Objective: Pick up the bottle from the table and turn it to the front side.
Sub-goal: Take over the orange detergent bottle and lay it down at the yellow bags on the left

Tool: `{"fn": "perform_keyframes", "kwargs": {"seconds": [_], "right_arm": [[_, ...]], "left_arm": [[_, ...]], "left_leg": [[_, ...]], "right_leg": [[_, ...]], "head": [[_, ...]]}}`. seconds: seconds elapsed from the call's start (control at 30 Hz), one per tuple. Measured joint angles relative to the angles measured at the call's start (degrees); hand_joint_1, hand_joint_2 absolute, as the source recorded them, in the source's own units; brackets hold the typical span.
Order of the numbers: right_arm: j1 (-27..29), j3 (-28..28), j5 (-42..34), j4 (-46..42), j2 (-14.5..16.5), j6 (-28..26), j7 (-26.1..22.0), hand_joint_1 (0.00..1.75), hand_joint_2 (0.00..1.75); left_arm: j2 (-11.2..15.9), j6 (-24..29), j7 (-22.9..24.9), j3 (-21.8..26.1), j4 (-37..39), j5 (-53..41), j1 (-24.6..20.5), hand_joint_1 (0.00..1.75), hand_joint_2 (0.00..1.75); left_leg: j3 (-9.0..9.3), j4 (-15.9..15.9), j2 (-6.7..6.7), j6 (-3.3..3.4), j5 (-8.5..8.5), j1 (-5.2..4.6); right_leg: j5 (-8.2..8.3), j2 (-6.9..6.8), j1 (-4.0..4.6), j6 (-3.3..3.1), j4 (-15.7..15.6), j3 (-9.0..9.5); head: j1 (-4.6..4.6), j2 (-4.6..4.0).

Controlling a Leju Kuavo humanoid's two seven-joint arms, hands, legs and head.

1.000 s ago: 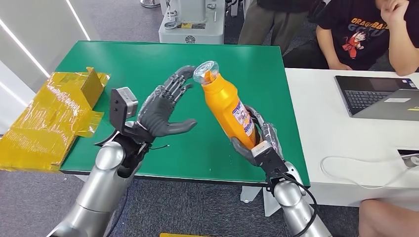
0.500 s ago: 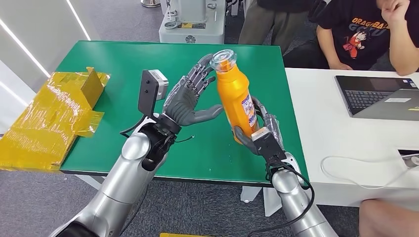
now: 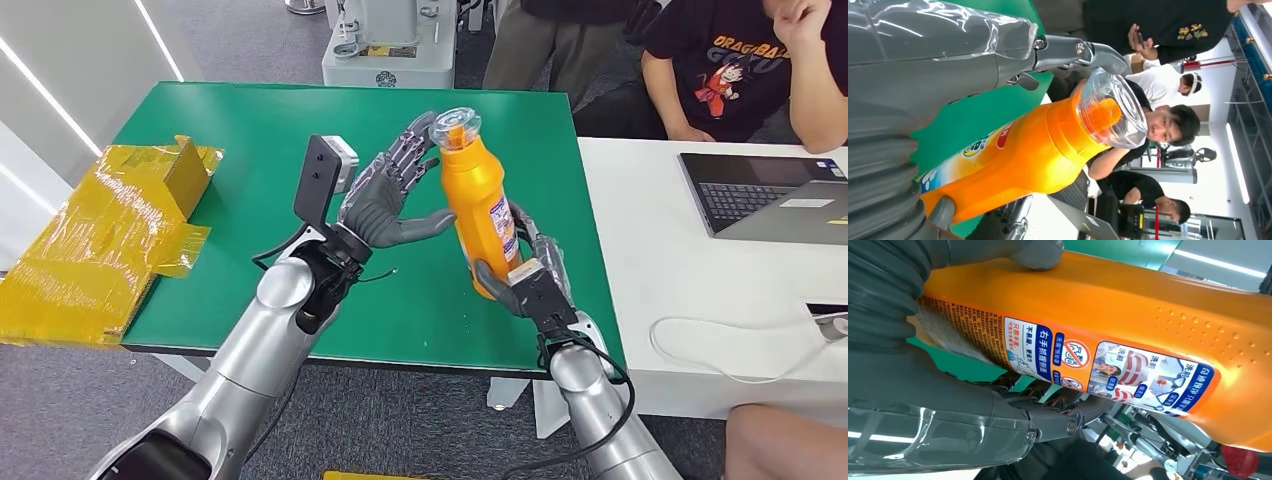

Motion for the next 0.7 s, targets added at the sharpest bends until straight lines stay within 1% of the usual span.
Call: {"fn": "perform_keyframes", "kwargs": {"seconds": [0.13,0.23,0.37,0.7], "right_arm": [[0.6,0.0,0.3,-1.2,0.0,-0.5,-0.3,1.75,1.75],[0.6,0.3,0.5,-3.6,0.2,-0.7,-1.5,1.75,1.75],[0.3,0.5,0.5,-6.2,0.4,-0.7,-1.7,1.75,1.75],[-1.4,0.8,0.2,-7.6,0.4,0.5,-1.7,1.75,1.75]], "left_arm": [[0.0,0.7,0.0,0.2,1.1,-0.7,-0.1,0.00,1.75],[0.0,1.3,0.0,0.2,2.7,-1.6,1.2,0.00,1.75],[0.1,1.8,-0.3,0.2,4.1,-2.0,2.3,0.00,1.75],[0.2,0.2,0.6,0.2,5.0,-2.2,2.4,0.00,1.75]], "left_leg": [[0.00,0.0,-0.01,0.00,0.00,0.00],[0.00,0.0,0.08,0.00,0.00,-0.01],[-0.03,0.0,0.02,0.00,0.00,-0.01],[-0.04,0.0,0.03,0.00,0.00,-0.01]], "right_leg": [[0.00,-0.01,-0.01,0.00,0.0,0.00],[0.00,0.10,-0.02,0.00,0.0,-0.05],[0.00,0.03,-0.01,0.00,0.0,-0.08],[0.00,0.04,-0.01,0.00,0.0,-0.08]], "head": [[0.02,0.00],[-0.01,0.00],[-0.01,0.00],[0.00,0.00]]}}
